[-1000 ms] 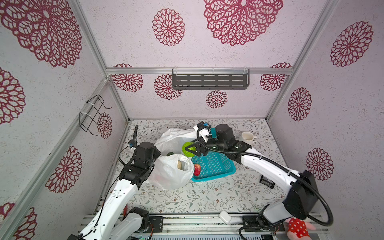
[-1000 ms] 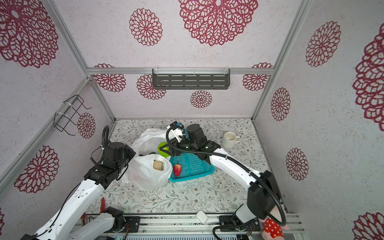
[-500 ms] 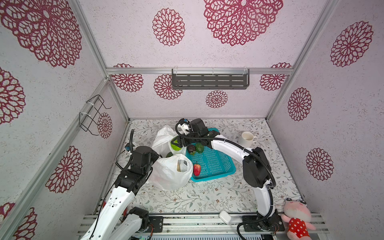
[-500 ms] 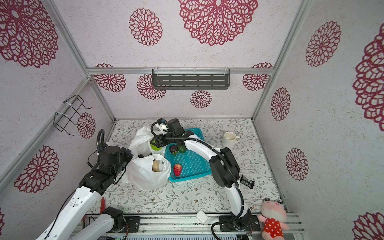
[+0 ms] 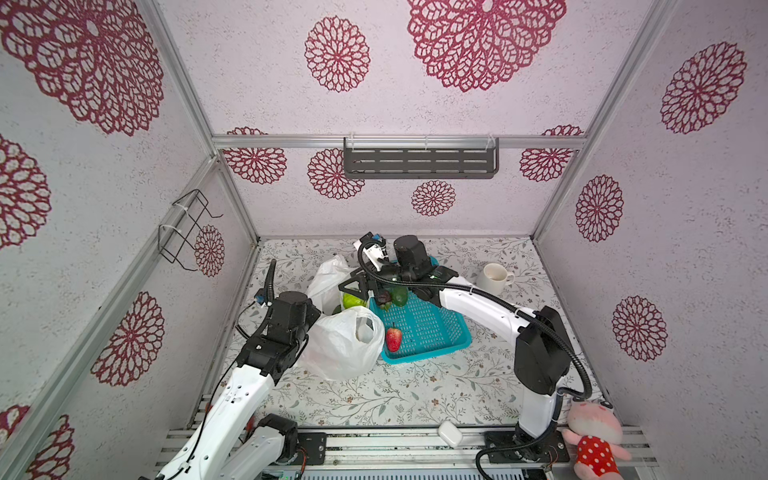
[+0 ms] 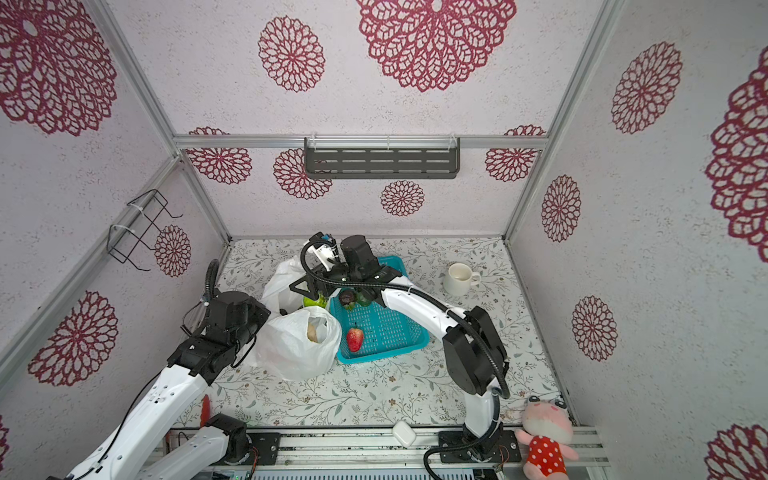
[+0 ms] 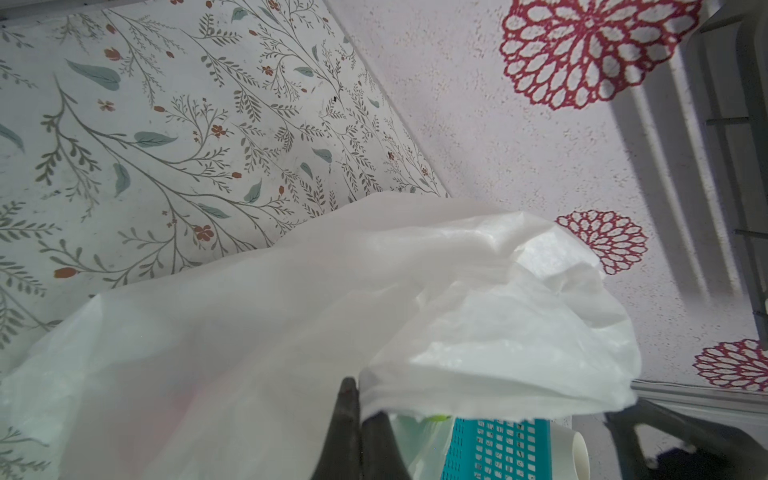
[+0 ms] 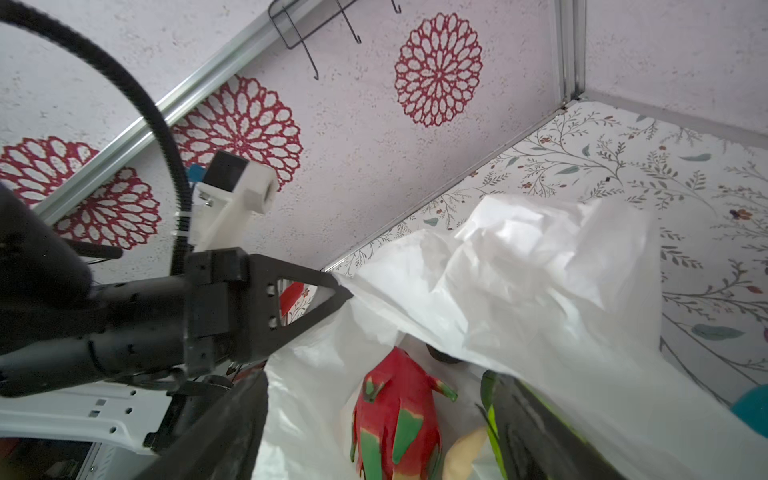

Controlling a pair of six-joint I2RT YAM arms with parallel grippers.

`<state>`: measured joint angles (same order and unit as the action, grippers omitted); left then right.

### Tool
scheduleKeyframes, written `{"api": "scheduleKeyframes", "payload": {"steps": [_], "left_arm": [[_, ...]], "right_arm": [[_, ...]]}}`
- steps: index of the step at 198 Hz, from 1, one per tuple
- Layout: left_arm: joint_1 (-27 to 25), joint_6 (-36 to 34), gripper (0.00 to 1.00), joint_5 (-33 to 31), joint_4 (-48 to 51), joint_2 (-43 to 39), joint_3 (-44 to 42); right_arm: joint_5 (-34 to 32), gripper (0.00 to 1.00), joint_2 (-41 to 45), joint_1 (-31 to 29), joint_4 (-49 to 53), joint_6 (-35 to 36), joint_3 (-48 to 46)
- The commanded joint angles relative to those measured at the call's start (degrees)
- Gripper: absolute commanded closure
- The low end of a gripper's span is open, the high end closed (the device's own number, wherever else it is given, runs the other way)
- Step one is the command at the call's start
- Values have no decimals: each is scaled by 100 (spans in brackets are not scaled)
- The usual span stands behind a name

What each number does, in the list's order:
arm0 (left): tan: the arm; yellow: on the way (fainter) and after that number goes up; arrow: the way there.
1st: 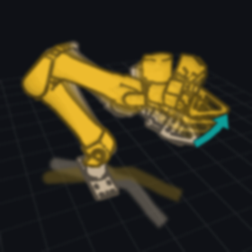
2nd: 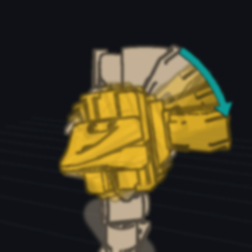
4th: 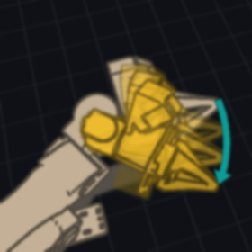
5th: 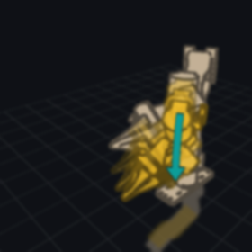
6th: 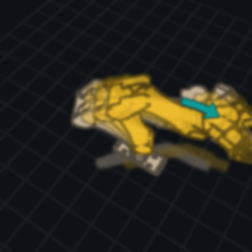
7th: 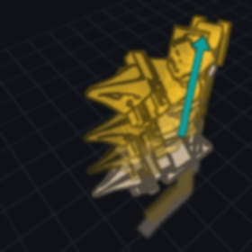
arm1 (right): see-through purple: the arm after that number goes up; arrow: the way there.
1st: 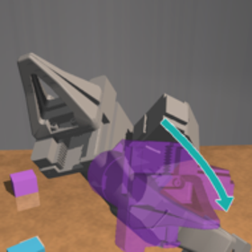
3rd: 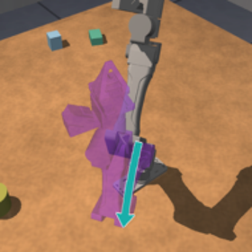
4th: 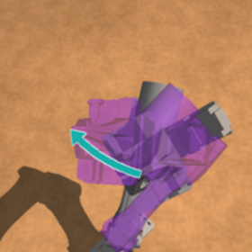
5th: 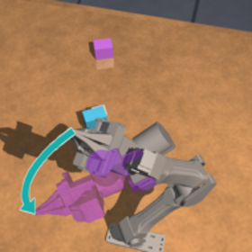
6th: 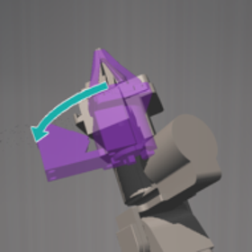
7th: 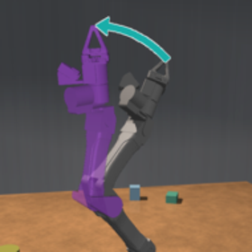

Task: Place the fruits into the plastic bag
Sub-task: 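Open the right gripper in the bag and withdraw toward the basket, then move the right gripper over the basket toward the red-yellow peach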

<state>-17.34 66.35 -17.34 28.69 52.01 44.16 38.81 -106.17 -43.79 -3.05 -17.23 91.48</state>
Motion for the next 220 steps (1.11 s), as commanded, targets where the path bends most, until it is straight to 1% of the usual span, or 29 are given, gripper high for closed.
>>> {"api": "scheduleKeyframes", "payload": {"steps": [1, 21, 46, 66, 76, 87, 122, 145, 187, 220], "left_arm": [[-4, 121, 100, -94, 49, -4, -57], [1, 113, 100, -111, 58, -40, -66], [-6, 57, 100, -120, 60, -68, -48], [1, 33, 100, -112, 58, -37, -22], [-1, 22, 100, -95, 47, -16, -6], [-2, 12, 100, -86, 34, 9, 4], [3, 0, 100, -50, 18, 55, 13], [-4, -23, 100, -50, 45, 46, 27], [0, -89, 100, -94, 76, 11, 49], [5, -138, 100, -85, 76, 78, 100]], "right_arm": [[-138, 16, 529, 341, -264, -117, -219], [-562, 16, 817, 623, -226, -199, -575], [-1314, 17, 984, 905, -23, -191, -999], [-1517, 17, 933, 1020, 65, -94, -1184], [-1475, 17, 822, 1026, 94, -14, -1199], [-1284, 17, 681, 1024, 30, 13, -1201], [-1069, 17, 220, 1022, -519, -301, -1028], [-916, 17, -110, 1009, -575, -442, -740], [-910, 19, -451, 994, -664, -517, -620], [-979, 19, -691, 1002, -683, -355, -468]]}}
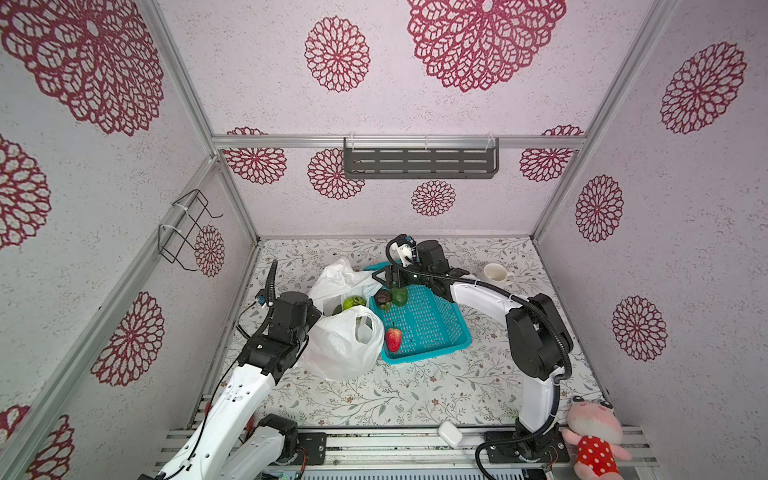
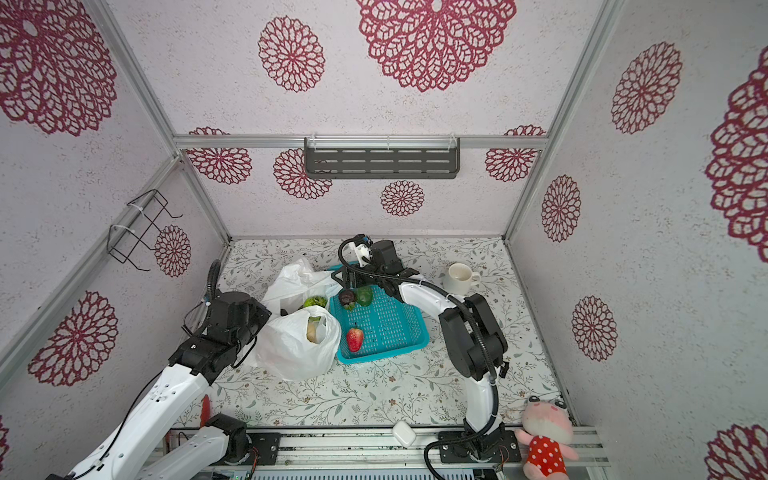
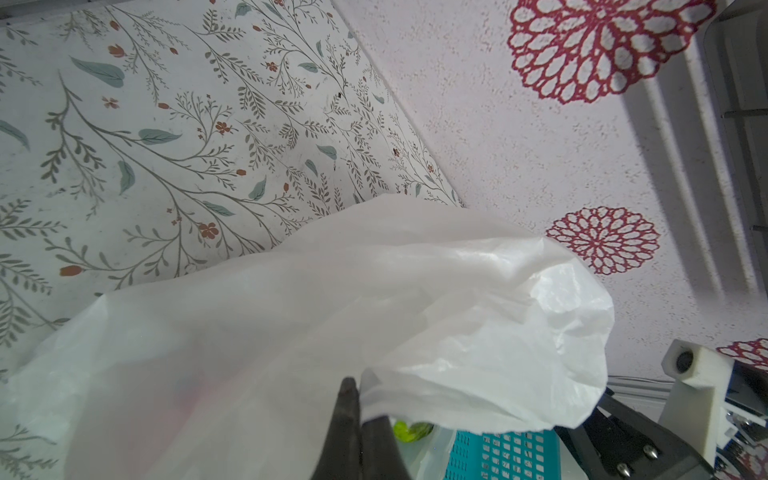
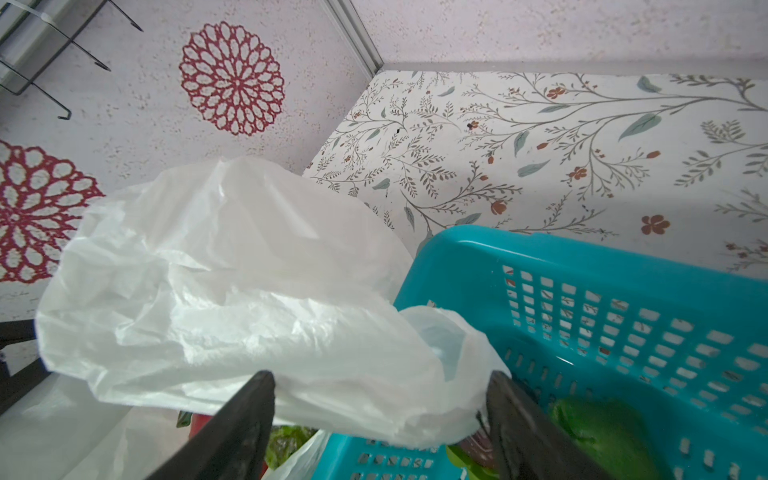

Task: Place the fruits into the plastic bag
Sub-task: 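Move the right gripper over the basket toward the red-yellow peach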

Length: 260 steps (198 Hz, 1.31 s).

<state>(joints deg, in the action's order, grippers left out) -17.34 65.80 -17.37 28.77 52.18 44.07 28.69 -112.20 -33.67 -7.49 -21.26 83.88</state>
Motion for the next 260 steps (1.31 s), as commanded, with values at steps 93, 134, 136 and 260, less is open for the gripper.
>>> {"api": "scheduleKeyframes", "payload": {"steps": [93, 134, 136, 260], "left_arm": [[8, -132, 100, -85, 27, 222, 155], [6, -111, 100, -48, -13, 291, 162], [8, -109, 100, -52, -17, 299, 169], [107, -181, 100, -162, 328, 310, 522]], "right_arm": [[-9, 13, -640, 71, 285, 294, 902], [228, 31, -774, 60, -164, -100, 766], [243, 33, -783, 57, -181, -116, 770], [780, 100, 1148, 2, -300, 156, 620]]}}
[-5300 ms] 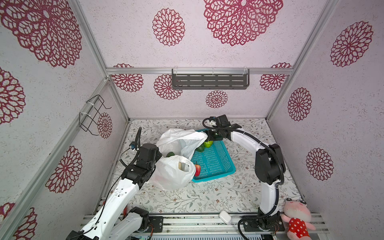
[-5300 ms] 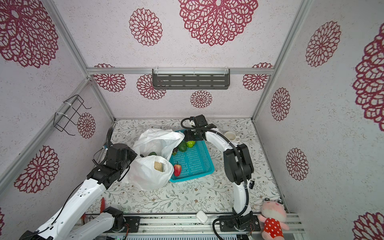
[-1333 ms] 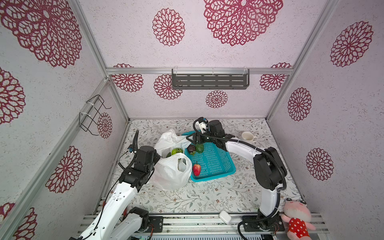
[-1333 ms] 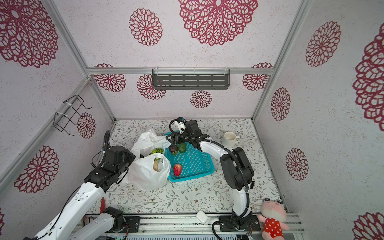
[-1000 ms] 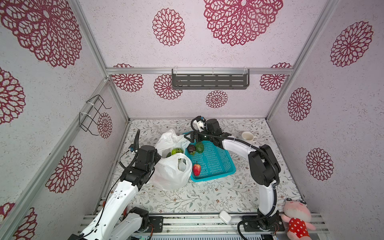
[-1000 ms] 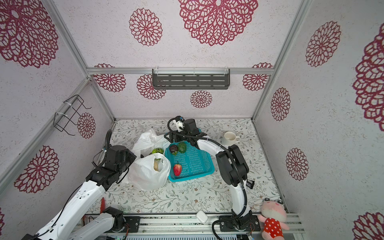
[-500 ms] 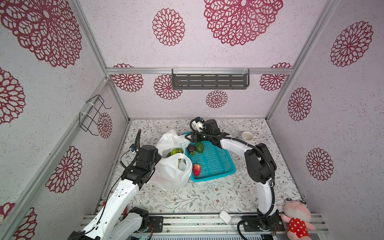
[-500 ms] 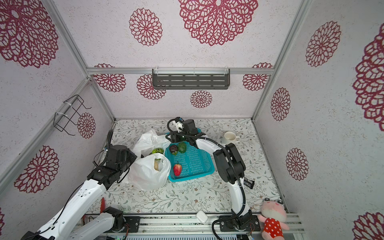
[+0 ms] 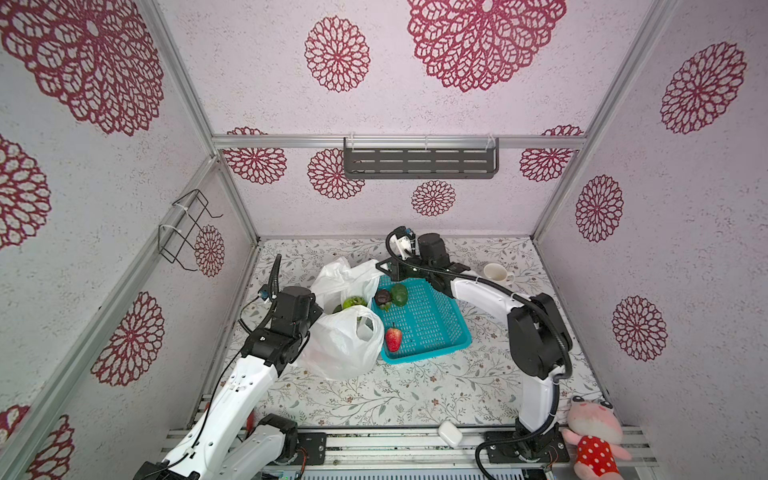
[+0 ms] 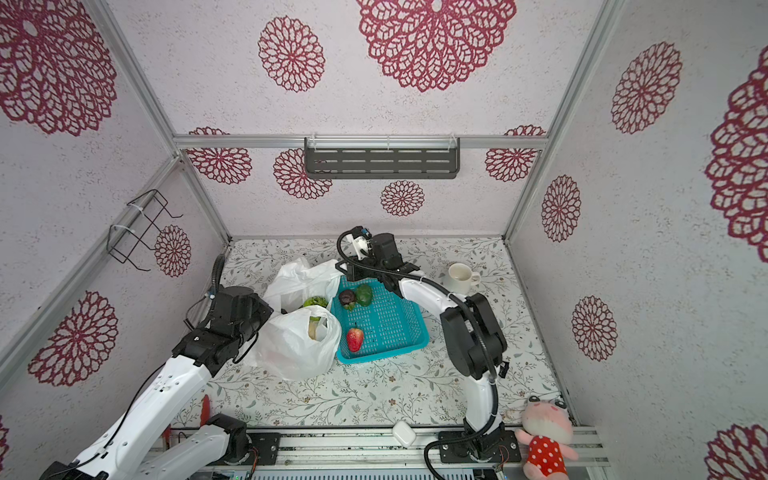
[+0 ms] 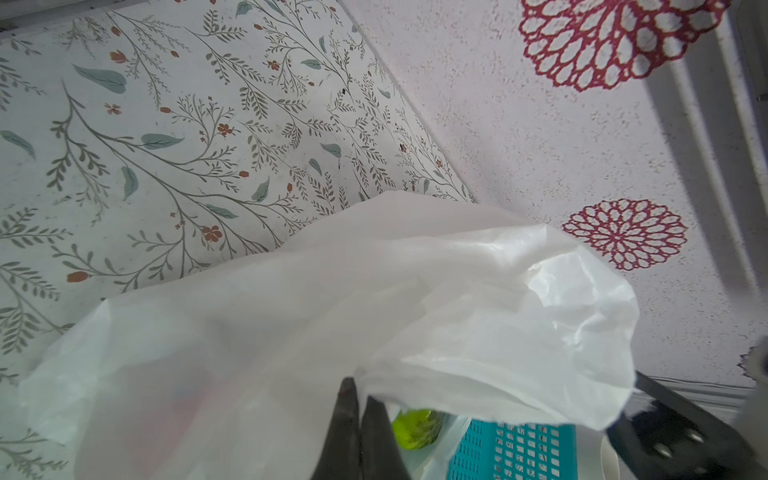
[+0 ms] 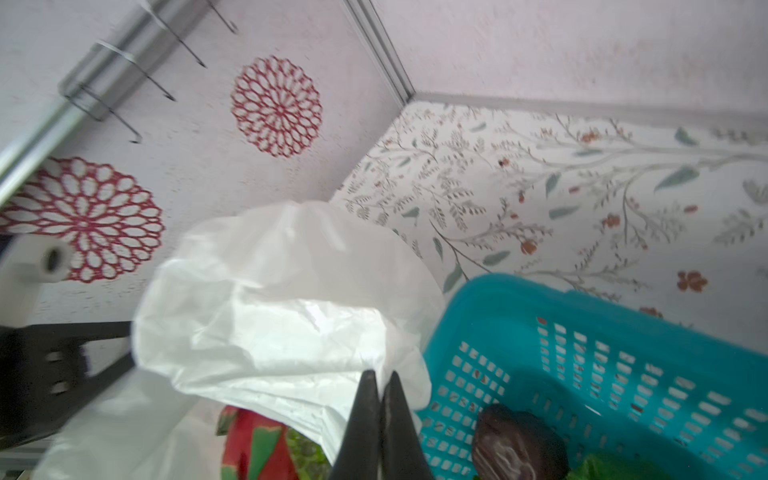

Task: Place the fruits into the plastic bag
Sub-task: 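Move the right gripper over the basket toward the red-yellow peach, then lower the right gripper and grasp the red-yellow peach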

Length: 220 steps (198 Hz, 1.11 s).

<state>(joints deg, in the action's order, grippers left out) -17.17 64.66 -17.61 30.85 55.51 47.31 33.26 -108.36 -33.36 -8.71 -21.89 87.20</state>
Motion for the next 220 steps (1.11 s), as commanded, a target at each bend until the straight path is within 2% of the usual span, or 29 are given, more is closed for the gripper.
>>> {"api": "scheduleKeyframes", "payload": {"steps": [1, 46, 54, 65, 73, 82, 92, 129, 164, 193, 220], "left_arm": [[90, -68, 100, -138, 121, -22, 203], [135, -125, 100, -94, 158, -12, 235], [137, -127, 100, -73, 142, -13, 228], [135, -126, 100, -30, 124, -22, 226], [135, -138, 100, 2, 89, -35, 226], [138, -154, 100, 28, 55, -48, 217], [135, -177, 100, 37, 4, -74, 208], [145, -250, 100, 37, -78, -36, 230], [157, -305, 100, 82, -134, 82, 252], [174, -329, 100, 115, -191, 191, 303], [172, -356, 100, 152, -236, 283, 344]], "right_arm": [[327, 100, 772, -34, -176, 220, 293], [453, 98, 927, -83, -155, 250, 524], [374, 87, 918, -84, -55, 290, 567], [206, 56, 951, -76, 84, 306, 567], [115, 40, 1021, -65, 106, 307, 504], [-10, 30, 1174, -41, 52, 310, 347], [-130, 24, 1407, 5, -49, 325, 119], [-929, 21, 2460, 155, 156, 384, -843], [-1665, 21, 3511, 150, 603, 449, -2297], [-1452, 23, 3543, 22, 1324, 681, -3120], [-1056, 23, 2778, -370, 2097, 1321, -3070]]}}
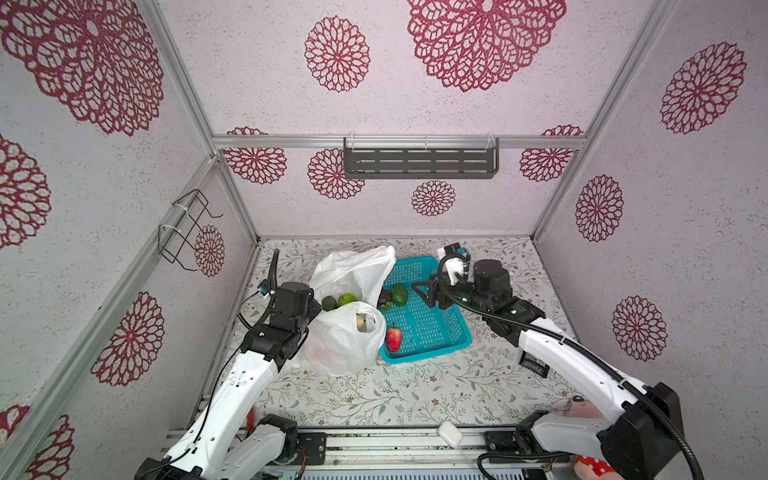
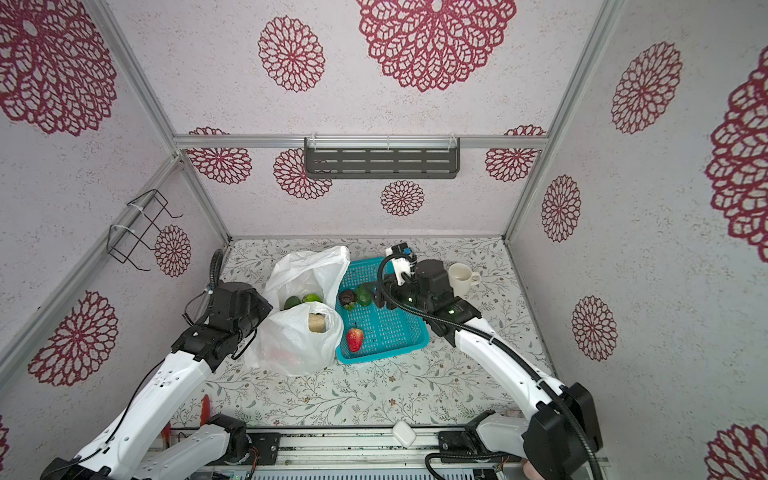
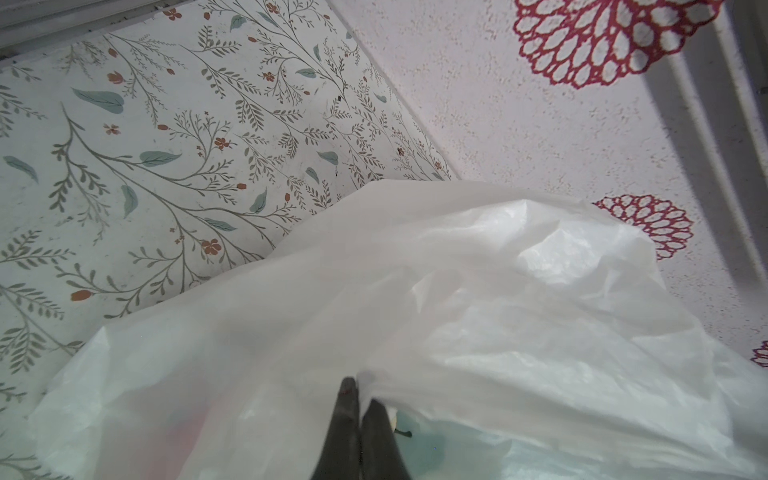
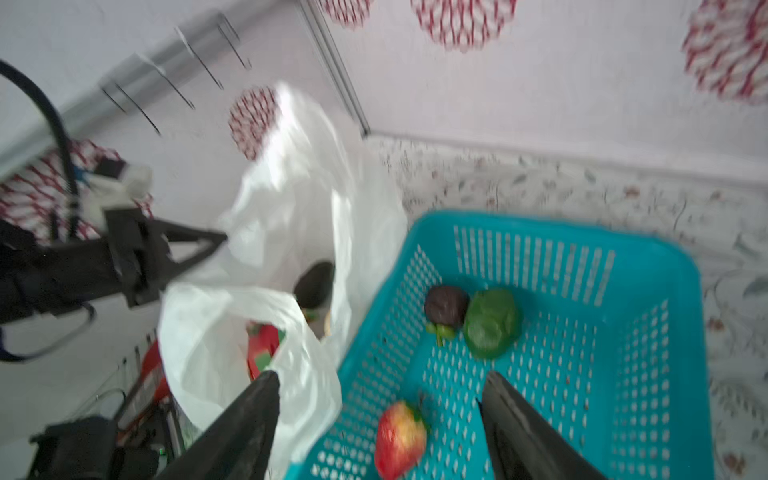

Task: Place the fruits into the plastic bag
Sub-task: 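Lower the right gripper and grasp the red-yellow peach, then lift the peach and carry it into the white bag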

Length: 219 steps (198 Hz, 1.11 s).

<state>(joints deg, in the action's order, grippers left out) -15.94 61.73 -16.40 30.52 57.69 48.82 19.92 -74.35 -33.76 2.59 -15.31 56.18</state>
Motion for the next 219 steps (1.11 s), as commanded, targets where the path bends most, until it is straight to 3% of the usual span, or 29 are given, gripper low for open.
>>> {"api": "scheduleKeyframes", "payload": {"steps": [1, 83, 116, 156, 188, 219], "left_arm": [[49, -60, 100, 36, -204, 66, 196], [56, 20, 100, 33, -144, -203, 53], [56, 83, 100, 14, -134, -284, -4], [56, 75, 100, 7, -143, -269, -4], [56, 62, 100, 77, -195, -159, 40], [56, 57, 100, 100, -255, -135, 6]], "right_arm": [[281, 23, -663, -349, 1000, 688, 50], [155, 23, -3109, -788, 1915, 1305, 1452], [-24, 35, -3555, -830, 2052, 1317, 1676], [2, 63, -3159, -817, 1887, 1303, 1466], [155, 65, -2247, -808, 1795, 1329, 1364], [902, 65, -1541, -817, 1670, 1435, 1543]]}}
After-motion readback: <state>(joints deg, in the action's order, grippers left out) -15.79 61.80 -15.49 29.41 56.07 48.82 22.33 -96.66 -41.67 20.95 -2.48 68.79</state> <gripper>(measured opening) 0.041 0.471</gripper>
